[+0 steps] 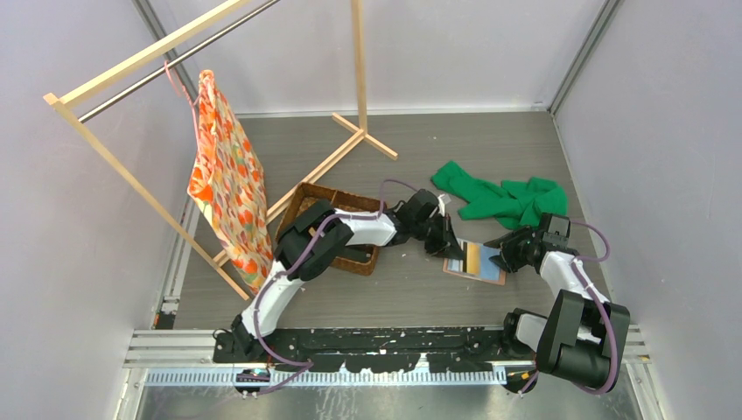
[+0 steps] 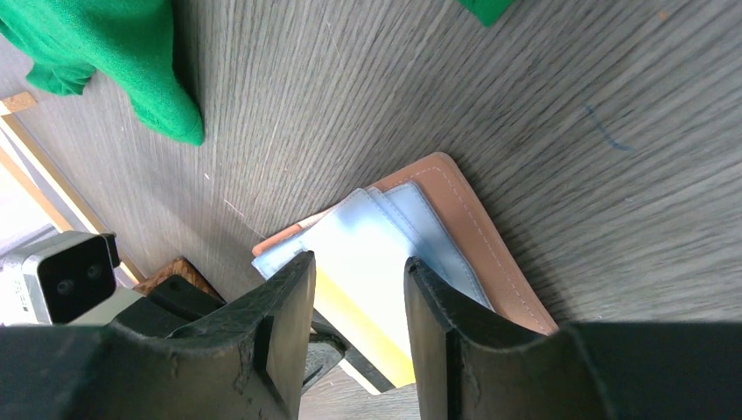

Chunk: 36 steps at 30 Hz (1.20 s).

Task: Take the credit cards out of the card holder
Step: Remove the credit card from the card holder, then place the credit card in the storage box.

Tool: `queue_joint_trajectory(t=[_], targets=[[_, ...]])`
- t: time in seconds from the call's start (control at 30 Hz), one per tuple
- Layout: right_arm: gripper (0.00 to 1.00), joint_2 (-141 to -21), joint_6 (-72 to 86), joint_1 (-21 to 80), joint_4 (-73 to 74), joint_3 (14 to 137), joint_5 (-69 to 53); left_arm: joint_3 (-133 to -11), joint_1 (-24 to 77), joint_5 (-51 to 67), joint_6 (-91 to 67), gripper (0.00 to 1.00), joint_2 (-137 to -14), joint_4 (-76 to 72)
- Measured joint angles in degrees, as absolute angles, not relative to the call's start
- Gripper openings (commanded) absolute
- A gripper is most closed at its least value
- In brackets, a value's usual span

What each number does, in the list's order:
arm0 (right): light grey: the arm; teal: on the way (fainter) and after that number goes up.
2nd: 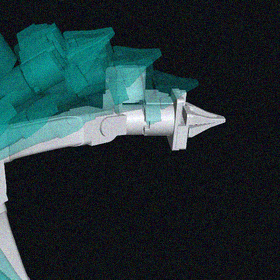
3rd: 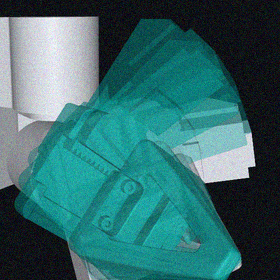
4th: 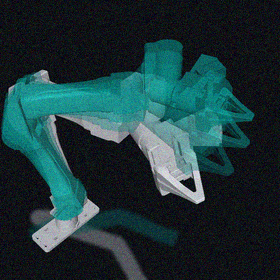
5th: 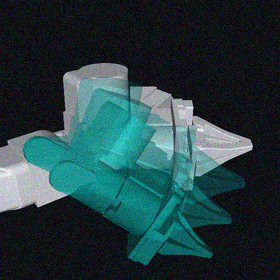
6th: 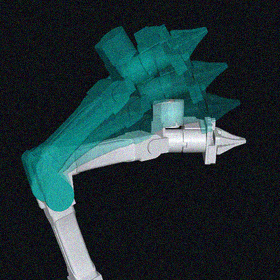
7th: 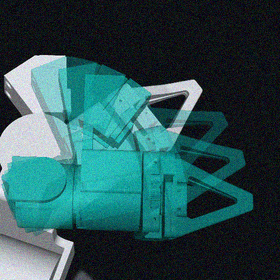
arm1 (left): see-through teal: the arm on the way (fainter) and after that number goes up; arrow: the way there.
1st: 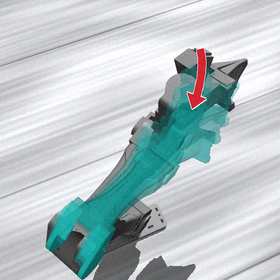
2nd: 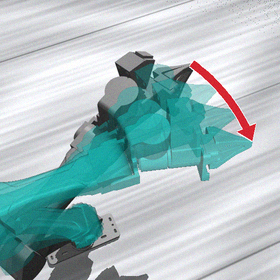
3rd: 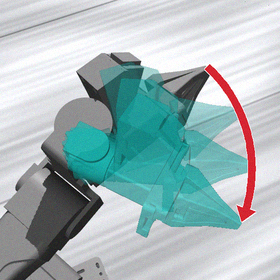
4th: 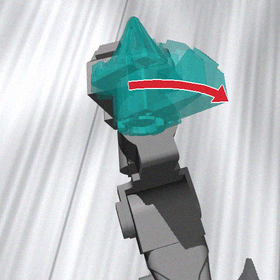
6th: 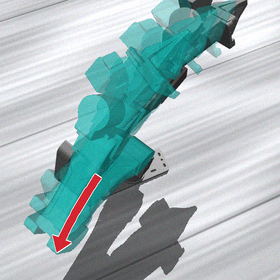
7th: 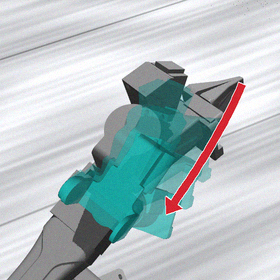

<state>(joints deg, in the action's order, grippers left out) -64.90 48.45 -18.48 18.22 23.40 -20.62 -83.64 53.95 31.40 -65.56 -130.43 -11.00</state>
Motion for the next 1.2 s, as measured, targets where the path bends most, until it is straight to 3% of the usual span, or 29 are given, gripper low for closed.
queue_joint_trajectory(t=[0.47,0.73,1.03,1.2], targets=[[0.48,-65.28,48.45,-18.48,18.17,23.42,-20.84,-80.84,52.86,21.5,-48.62,0.0,-114.24,14.87],[0.48,-65.28,48.45,-18.48,18.15,23.42,-21.04,-90.3,52.86,11.73,-33.74,0.0,-107.18,33.04],[0.48,-65.3,48.42,-18.48,18.06,23.42,-21.37,-100.05,51.18,-18.09,-16.95,0.0,-101.51,54.11],[0.5,-65.63,48.42,-18.48,17.96,23.42,-21.85,-97.12,46.83,-37.04,-11.62,0.0,-101.95,60.53]])
